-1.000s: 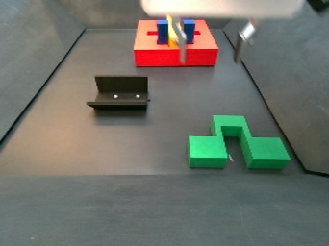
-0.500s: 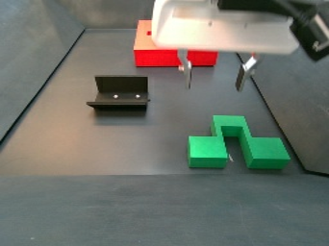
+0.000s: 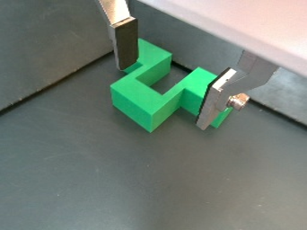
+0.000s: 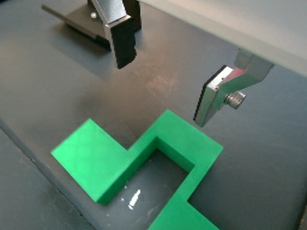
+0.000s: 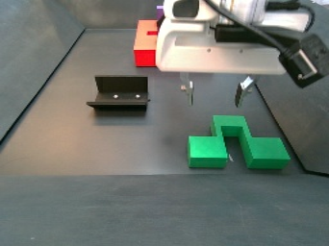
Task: Pick up the green object. Move up. Place the green object on the fixture. Regrasp the green object. Move to above the board. Insert the green object.
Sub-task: Pick up the green object.
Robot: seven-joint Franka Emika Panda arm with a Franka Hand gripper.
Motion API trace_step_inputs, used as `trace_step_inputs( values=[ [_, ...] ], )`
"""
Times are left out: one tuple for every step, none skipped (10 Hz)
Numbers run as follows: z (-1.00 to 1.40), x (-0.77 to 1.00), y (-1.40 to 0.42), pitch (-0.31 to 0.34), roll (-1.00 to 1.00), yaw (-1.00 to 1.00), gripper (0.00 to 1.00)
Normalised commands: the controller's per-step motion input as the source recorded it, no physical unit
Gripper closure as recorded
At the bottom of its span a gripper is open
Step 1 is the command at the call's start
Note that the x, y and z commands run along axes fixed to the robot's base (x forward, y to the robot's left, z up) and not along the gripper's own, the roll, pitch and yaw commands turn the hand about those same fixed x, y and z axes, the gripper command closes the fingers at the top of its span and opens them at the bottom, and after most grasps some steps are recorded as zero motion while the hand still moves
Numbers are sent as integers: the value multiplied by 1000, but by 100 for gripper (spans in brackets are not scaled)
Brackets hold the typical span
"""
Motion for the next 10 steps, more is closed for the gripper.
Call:
trace_step_inputs(
  values=[
    [-386,-103,194,-46,21,-34,0],
    [-400,-180,257,-50,10,-60,0],
    [-366,-269,243,-74,0,-74,0],
    [-320,-229,226,-69,0,-66,0],
    [-186,-197,177,-36,0,-34,0],
    [-89,-254,123,-27,-26,0,0],
    [-94,-194,71,-53,-44,0,0],
    [-80,-197,26,-57,-41,0,0],
    [-71,-229,0,-76,-46,0,0],
    [-91,-17,0,-106,-37,0,0]
  ],
)
